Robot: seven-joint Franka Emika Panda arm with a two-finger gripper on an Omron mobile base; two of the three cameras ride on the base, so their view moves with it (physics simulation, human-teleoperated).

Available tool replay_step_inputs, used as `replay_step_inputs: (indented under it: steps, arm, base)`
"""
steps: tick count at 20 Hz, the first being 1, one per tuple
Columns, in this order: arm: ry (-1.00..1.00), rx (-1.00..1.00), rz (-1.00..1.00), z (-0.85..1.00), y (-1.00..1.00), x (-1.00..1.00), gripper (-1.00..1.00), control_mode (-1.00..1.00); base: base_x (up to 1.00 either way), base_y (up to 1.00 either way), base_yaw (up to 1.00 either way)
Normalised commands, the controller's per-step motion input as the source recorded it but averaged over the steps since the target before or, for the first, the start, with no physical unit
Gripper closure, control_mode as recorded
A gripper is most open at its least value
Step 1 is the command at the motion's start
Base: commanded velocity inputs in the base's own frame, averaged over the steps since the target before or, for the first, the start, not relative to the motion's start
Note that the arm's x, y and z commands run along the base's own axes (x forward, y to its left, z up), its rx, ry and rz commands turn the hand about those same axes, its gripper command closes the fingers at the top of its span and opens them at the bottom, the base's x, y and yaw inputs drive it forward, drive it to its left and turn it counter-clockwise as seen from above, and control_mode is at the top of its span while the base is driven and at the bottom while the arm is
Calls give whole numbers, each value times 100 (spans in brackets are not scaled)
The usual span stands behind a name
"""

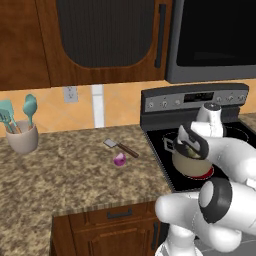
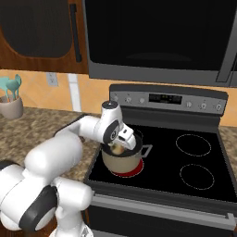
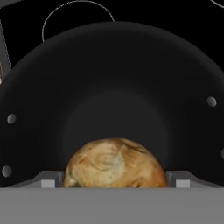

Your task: Put the onion and onion in the pot. Retrieve the spatula and lightly stir the vegetables in the pot.

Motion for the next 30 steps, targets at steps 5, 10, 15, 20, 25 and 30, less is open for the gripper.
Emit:
replay_step_inputs:
  steps: [5, 10, 15, 20, 25, 30]
  arm:
    - [-11, 0, 0, 18, 0, -9, -100, -100]
    - [-11, 0, 0, 27, 3, -6, -100, -100]
    - [-8, 0, 3, 39, 64, -88, -100, -100]
    - [2, -9, 1, 56, 100, -53, -100, -100]
    - [3, -12, 0, 25, 100, -8, -100, -100]
    - [3, -3, 0, 0, 100, 19, -100, -100]
  base:
    - [0, 0, 0]
    - [0, 0, 0]
    - [0, 0, 0]
    - [0, 0, 0]
    - [0, 0, 0]
    - [0, 0, 0]
